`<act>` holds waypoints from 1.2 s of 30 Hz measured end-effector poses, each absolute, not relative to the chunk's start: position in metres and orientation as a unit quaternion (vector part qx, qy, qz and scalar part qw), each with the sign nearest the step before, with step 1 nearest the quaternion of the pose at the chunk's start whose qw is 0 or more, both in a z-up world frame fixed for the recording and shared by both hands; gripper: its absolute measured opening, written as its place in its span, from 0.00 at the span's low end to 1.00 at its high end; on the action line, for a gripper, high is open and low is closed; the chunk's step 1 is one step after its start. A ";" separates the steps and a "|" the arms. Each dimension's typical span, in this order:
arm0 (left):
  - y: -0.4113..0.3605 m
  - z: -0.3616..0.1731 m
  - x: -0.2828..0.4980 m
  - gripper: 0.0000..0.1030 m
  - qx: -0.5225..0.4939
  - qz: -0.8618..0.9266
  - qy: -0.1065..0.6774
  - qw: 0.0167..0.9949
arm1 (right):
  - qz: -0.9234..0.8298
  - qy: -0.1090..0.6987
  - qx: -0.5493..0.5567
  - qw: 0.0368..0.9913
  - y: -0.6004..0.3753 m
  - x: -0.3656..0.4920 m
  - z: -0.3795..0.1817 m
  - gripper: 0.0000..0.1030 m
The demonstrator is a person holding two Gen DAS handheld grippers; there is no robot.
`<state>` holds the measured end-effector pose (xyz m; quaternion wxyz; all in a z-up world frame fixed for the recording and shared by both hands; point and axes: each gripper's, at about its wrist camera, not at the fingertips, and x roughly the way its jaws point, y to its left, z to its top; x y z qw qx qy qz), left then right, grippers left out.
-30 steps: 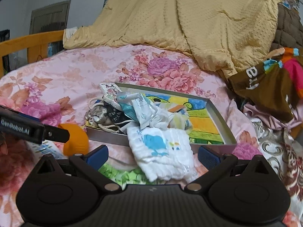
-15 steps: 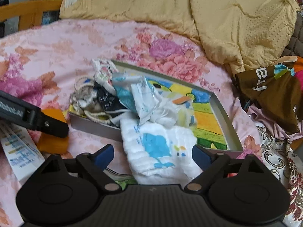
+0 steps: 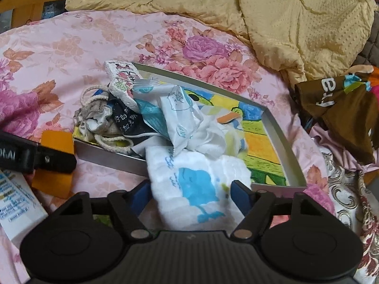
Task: Organize soft objects
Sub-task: 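Lower the left tool toward the orange strap while the right tool approaches the blue-print cloth, then close the left tool on the orange strap while the right tool grasps the cloth, then carry the strap in the left tool over the lid while the right tool lifts the cloth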
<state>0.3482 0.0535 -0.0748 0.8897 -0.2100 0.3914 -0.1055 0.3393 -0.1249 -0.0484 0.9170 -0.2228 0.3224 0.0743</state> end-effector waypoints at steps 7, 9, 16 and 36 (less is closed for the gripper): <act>0.057 -0.073 0.351 0.66 -0.225 -0.108 0.402 0.881 | 0.067 0.334 -0.214 0.916 -0.124 0.343 -0.048 0.48; 0.059 -0.073 0.351 0.65 -0.231 -0.109 0.405 0.878 | 0.064 0.335 -0.210 0.916 -0.126 0.344 -0.048 0.48; 0.057 -0.070 0.347 0.46 -0.257 -0.127 0.415 0.863 | 0.054 0.328 -0.220 0.917 -0.124 0.341 -0.048 0.49; 0.054 -0.069 0.333 0.11 -0.231 -0.091 0.380 0.891 | 0.089 0.338 -0.187 0.918 -0.127 0.336 -0.040 0.16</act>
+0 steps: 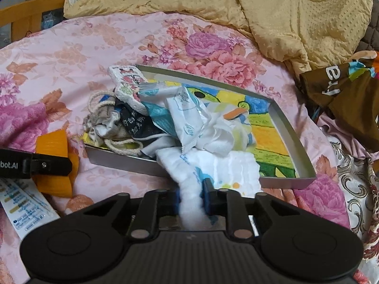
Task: Organize soft objects
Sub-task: 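Carry the strap in the left tool over the lid while the right tool lifts the cloth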
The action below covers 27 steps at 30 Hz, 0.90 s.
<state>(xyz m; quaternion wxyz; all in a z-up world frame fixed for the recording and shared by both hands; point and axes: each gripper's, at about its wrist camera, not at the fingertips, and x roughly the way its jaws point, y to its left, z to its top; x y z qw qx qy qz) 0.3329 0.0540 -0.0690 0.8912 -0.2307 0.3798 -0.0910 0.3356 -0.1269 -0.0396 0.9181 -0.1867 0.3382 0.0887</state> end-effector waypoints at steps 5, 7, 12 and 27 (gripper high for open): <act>0.054 -0.060 0.323 0.09 -0.226 -0.077 0.372 0.897 | 0.100 0.328 -0.184 0.921 -0.127 0.328 -0.033 0.11; 0.054 -0.056 0.320 0.09 -0.224 -0.075 0.370 0.899 | 0.108 0.320 -0.180 0.924 -0.127 0.323 -0.027 0.11; 0.050 -0.039 0.311 0.09 -0.205 -0.067 0.351 0.911 | 0.126 0.293 -0.165 0.933 -0.128 0.308 -0.006 0.10; 0.031 0.010 0.272 0.09 -0.172 -0.065 0.302 0.935 | 0.139 0.254 -0.074 0.954 -0.166 0.285 0.047 0.10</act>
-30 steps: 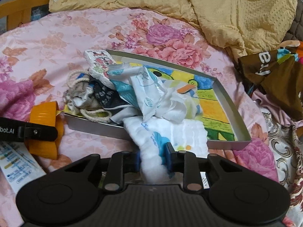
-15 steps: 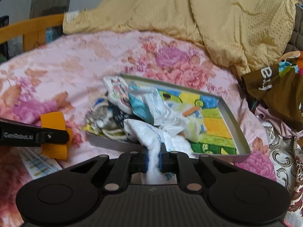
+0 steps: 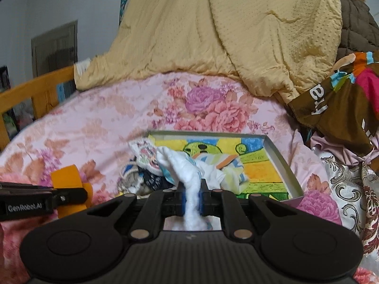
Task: Organize soft objects
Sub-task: 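Carry the strap in the left tool over the lid while the right tool lifts the cloth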
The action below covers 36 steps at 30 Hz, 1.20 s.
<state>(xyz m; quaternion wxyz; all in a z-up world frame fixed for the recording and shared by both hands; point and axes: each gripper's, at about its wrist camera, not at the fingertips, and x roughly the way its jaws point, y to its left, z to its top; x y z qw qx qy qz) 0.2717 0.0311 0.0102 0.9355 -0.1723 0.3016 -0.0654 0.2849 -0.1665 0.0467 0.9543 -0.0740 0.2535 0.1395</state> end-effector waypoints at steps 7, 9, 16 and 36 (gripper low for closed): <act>0.012 0.035 0.262 0.09 -0.150 -0.069 0.277 0.947 | 0.143 0.217 -0.073 0.963 -0.177 0.280 0.077 0.10; 0.008 0.040 0.261 0.09 -0.144 -0.072 0.268 0.950 | 0.148 0.203 -0.068 0.965 -0.179 0.283 0.085 0.10; -0.009 0.042 0.284 0.09 -0.115 -0.081 0.281 0.949 | 0.151 0.165 -0.026 0.974 -0.204 0.319 0.081 0.10; -0.080 0.018 0.433 0.10 -0.121 -0.172 0.295 0.932 | 0.087 0.206 0.054 0.973 -0.276 0.423 0.027 0.10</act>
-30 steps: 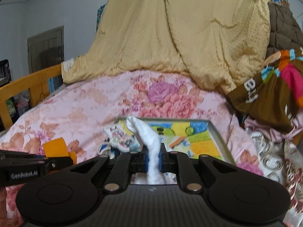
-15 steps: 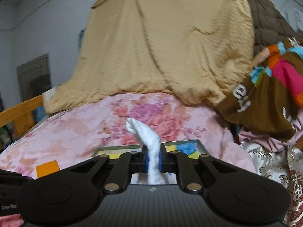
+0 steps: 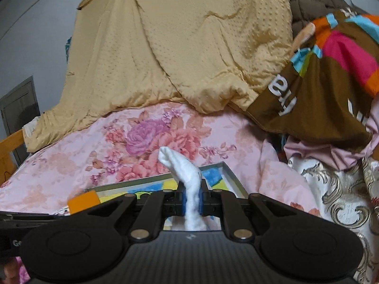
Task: Organize soft objects
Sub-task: 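Carry the strap in the left tool over the lid while the right tool lifts the cloth, then open both tools to release the orange strap and white cloth into the box lid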
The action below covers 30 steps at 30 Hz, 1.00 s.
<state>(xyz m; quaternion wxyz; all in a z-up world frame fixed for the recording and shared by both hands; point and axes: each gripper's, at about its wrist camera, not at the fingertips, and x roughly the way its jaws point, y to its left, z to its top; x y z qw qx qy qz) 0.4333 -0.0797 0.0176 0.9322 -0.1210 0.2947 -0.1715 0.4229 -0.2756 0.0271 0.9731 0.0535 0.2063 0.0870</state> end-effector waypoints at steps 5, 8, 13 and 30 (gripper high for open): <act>-0.088 0.006 0.454 0.10 -0.134 -0.190 0.303 0.924 | 0.077 0.215 0.057 0.972 -0.282 0.431 0.014 0.10; -0.097 0.000 0.461 0.12 -0.131 -0.209 0.302 0.921 | 0.073 0.221 0.067 0.970 -0.287 0.434 0.007 0.10; -0.100 -0.014 0.472 0.13 -0.152 -0.217 0.317 0.911 | 0.072 0.227 0.081 0.968 -0.291 0.438 0.001 0.10; -0.069 -0.027 0.477 0.45 -0.191 -0.165 0.333 0.908 | 0.111 0.292 0.113 0.943 -0.290 0.463 -0.017 0.34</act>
